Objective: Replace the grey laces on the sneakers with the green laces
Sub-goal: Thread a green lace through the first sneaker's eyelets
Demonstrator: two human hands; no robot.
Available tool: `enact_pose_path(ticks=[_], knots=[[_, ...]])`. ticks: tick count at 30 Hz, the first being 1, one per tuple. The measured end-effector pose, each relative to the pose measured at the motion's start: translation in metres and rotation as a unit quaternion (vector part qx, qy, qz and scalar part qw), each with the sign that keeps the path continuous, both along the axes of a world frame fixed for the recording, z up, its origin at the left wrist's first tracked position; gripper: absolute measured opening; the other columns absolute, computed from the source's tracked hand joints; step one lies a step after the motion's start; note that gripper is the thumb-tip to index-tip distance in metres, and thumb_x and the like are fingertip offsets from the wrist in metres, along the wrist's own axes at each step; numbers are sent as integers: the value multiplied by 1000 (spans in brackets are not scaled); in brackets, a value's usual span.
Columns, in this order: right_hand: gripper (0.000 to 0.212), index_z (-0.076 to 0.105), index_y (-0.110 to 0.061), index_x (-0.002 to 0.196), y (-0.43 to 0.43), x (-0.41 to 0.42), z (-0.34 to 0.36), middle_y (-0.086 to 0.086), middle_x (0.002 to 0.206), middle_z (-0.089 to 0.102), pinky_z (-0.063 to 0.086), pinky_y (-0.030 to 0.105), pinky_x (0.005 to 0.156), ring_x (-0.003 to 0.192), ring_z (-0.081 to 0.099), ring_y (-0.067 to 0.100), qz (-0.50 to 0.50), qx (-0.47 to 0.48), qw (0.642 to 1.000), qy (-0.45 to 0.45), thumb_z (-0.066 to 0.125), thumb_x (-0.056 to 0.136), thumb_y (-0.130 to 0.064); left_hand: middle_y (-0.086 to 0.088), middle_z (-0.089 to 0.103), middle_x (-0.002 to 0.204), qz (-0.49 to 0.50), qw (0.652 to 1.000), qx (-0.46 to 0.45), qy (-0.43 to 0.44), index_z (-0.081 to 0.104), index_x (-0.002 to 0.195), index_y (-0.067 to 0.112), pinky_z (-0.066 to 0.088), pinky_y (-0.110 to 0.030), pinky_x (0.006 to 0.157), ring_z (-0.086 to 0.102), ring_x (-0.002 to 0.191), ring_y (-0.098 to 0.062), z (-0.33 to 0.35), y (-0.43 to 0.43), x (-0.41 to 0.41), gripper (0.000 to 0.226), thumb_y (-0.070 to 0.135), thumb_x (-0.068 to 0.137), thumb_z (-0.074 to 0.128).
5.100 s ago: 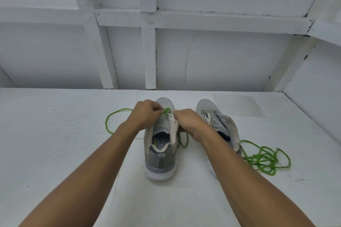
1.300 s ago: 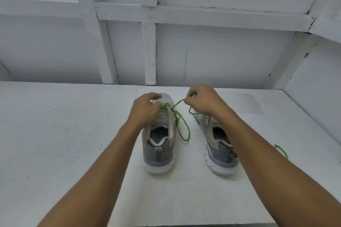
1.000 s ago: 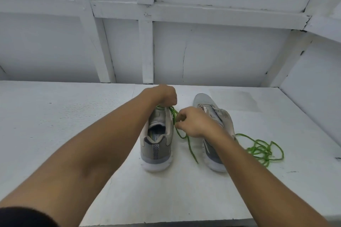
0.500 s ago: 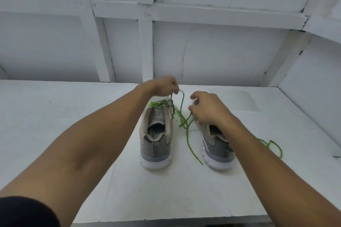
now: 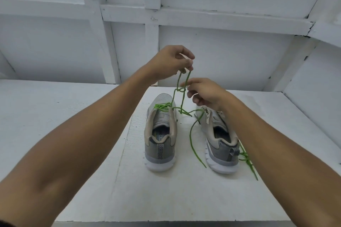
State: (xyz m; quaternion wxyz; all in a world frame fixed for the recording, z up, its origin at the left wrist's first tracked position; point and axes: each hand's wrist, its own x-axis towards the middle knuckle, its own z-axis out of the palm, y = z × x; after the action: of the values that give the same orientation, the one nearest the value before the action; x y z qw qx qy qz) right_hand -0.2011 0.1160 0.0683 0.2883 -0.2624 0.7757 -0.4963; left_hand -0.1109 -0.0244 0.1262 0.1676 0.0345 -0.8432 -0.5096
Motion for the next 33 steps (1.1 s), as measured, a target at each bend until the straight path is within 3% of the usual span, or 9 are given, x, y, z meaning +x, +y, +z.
enact_pose_path(ticks=[5,9,12,15,19,22,25,29,33], knots=[[21,67,-8,104,2,5,2,9,91,75,42,23,50,52,55,14,80,94,992,-6,51,92,-8,-2,74,99,14,1000,0,21,62,117,11,42,-9,54,61,65,-9,10,-1,3,24,11,93,61],[17,66,-7,105,1,-6,-6,8,95,75,47,24,54,60,61,13,32,100,994,16,52,94,-5,1,75,101,0,1000,10,28,61,120,12,42,-10,54,59,61,-7,18,4,9,26,9,94,58],[24,62,-2,108,2,-20,-6,12,104,71,53,27,62,72,65,18,-43,53,998,-17,40,99,-3,2,75,98,-44,999,2,19,62,117,13,41,-18,58,59,64,-12,23,13,22,25,9,92,59],[23,61,1,104,9,-33,6,15,99,68,55,31,69,80,68,23,-90,-30,991,-99,40,101,-9,-4,75,94,-99,994,-33,-11,64,114,11,46,-18,61,62,66,-15,19,30,42,24,5,91,61],[26,56,-2,80,10,-49,24,12,73,58,53,27,51,62,60,20,-146,-109,974,-133,42,101,-11,5,74,98,-137,982,-119,-51,64,114,18,57,-25,72,68,73,-8,-4,59,68,24,10,92,61],[19,50,-4,85,2,-62,34,11,77,54,50,20,46,61,57,17,-182,-142,964,-136,43,102,-9,14,70,104,-146,966,-203,-67,65,113,28,55,-26,80,65,81,2,-25,81,87,22,20,93,60],[11,48,-8,97,-1,-67,45,8,86,61,35,15,37,55,47,10,-191,-117,970,-96,39,103,-8,14,67,111,-169,944,-269,-87,64,116,29,51,-28,87,62,93,-1,-45,96,103,25,22,93,56],[11,50,-3,105,-6,-65,53,10,100,66,36,18,40,56,47,12,-152,-129,975,-94,40,100,-4,10,62,123,-172,934,-290,-120,60,121,32,46,-36,94,55,111,-8,-72,101,117,27,28,96,52],[17,61,-5,105,-17,-53,54,5,88,69,30,18,40,50,44,9,-143,-136,978,-67,46,98,-9,5,55,131,-183,936,-269,-136,59,123,26,38,-33,103,43,127,-10,-90,104,128,27,26,98,50]])
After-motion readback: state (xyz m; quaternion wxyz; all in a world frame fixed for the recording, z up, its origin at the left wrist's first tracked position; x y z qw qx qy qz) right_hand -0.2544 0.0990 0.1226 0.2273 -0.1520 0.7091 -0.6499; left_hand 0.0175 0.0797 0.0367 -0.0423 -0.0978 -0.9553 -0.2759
